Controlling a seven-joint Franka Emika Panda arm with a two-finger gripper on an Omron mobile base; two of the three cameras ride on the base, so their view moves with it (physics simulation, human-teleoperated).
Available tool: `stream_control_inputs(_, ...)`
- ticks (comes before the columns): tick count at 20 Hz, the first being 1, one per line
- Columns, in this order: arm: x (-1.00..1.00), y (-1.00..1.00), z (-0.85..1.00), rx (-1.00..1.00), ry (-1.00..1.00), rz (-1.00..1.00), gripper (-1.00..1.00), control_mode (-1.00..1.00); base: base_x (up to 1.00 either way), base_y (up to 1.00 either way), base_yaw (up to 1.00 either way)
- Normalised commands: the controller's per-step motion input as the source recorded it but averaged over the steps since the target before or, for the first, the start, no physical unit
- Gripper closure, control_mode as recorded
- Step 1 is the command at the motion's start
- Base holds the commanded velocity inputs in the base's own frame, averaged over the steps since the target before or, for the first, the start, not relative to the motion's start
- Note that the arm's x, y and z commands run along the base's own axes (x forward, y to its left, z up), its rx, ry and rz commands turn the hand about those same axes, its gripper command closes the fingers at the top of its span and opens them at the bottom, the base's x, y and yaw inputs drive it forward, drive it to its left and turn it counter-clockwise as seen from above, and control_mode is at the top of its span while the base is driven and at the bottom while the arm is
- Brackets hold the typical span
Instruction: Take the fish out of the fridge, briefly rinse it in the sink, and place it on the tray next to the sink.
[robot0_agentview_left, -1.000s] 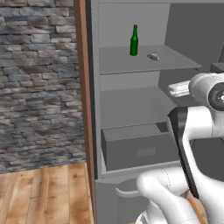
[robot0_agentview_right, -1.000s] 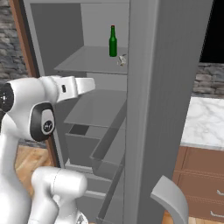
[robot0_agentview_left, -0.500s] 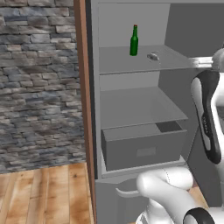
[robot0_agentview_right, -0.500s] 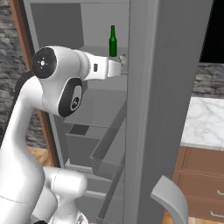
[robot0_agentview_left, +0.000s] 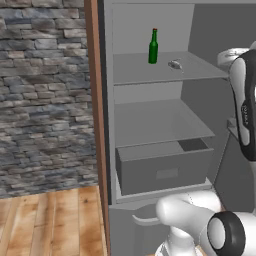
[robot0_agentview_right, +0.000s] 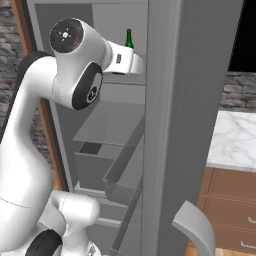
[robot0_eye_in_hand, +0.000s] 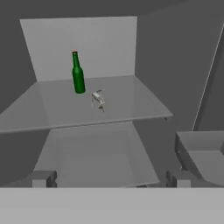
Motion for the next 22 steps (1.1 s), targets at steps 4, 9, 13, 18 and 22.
stream_control_inputs(4, 0.37, 0.00, -0.25, 0.00, 0.00, 0.00, -1.00, -1.00, 0.00, 0.00, 0.00)
stream_control_inputs(9, 0.50, 0.00, -0.34, 0.00, 0.00, 0.00, -1.00, -1.00, 0.00, 0.00, 0.00)
stream_control_inputs(13, 0.68, 0.00, -0.28, 0.00, 0.00, 0.00, -1.00, -1.00, 0.00, 0.00, 0.00)
stream_control_inputs(18, 0.77, 0.00, -0.21, 0.00, 0.00, 0.00, -1.00, -1.00, 0.00, 0.00, 0.00)
stream_control_inputs(22, 0.84, 0.00, -0.19, 0.00, 0.00, 0.00, -1.00, -1.00, 0.00, 0.00, 0.00)
